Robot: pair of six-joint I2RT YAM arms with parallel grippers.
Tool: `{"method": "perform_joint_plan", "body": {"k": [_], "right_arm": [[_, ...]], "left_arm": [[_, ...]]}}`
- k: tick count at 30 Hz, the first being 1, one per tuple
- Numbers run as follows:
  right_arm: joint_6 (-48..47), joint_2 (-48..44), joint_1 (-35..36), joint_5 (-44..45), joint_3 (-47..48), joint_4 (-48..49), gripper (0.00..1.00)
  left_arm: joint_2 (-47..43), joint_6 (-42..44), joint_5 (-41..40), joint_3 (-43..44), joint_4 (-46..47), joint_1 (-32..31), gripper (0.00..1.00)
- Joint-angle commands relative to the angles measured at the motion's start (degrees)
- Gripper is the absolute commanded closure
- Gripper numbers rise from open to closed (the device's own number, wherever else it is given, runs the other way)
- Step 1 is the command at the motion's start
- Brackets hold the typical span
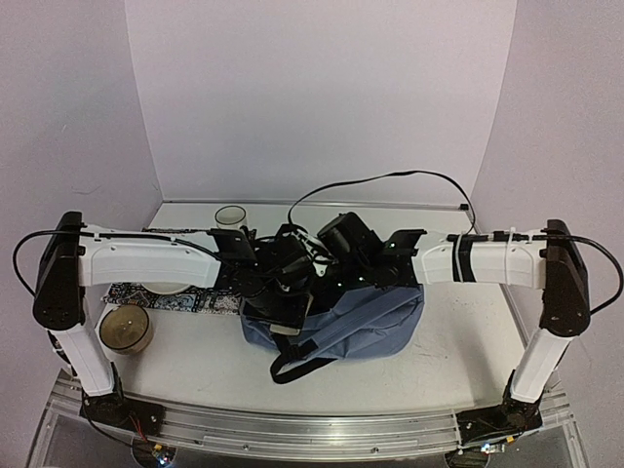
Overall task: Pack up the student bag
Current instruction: Place the pocket on the back of the student bag.
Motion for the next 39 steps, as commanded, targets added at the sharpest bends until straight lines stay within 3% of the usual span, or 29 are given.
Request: {"method": "perform_joint_plan", "body": {"k": [1,6,9,15,22,26,33,39], "right_arm": [[2.1,-5.0,0.6,-4.8,0.7,5.8,1.0],[5.2,-4.8,0.6,-5.0,0.0,6.6,1.0],[5.9,-4.7,0.6,-5.0,-0.3,7.0,1.0],[6.4,-4.4,0.6,-3.6,-0.1,7.1,1.0],[6.0,-3.4,0.5,-3.6,0.5,7.1,1.0],[5.9,-2.8,0.6,-3.5,0.9,7.1,1.0],[6.2,-2.6,0.5,-3.7,0.9,7.1,1.0],[6.6,-3.1,0.6,-4.5,0.4,7.1,1.0]], "left_arm": [[0.2,0.1,-11.9,3.9,2.0,0.6,0.3],[-1.2,1.6,-17.0,1.2,10.5,0.5,0.29],[-1.4,1.8,-18.0,-2.0,15.6,0.5,0.22],[-3.4,0.4,-15.2,-6.0,16.3,0.3,0.07],[-12.6,-3.5,-10.2,-13.0,16.0,-1.5,0.07],[-15.4,-5.1,-5.6,-15.6,15.8,-2.0,0.18],[-12.6,-6.3,-0.5,-16.5,15.8,-2.3,0.54],[-8.2,-5.9,-4.5,-13.5,16.1,-2.3,0.67]]}}
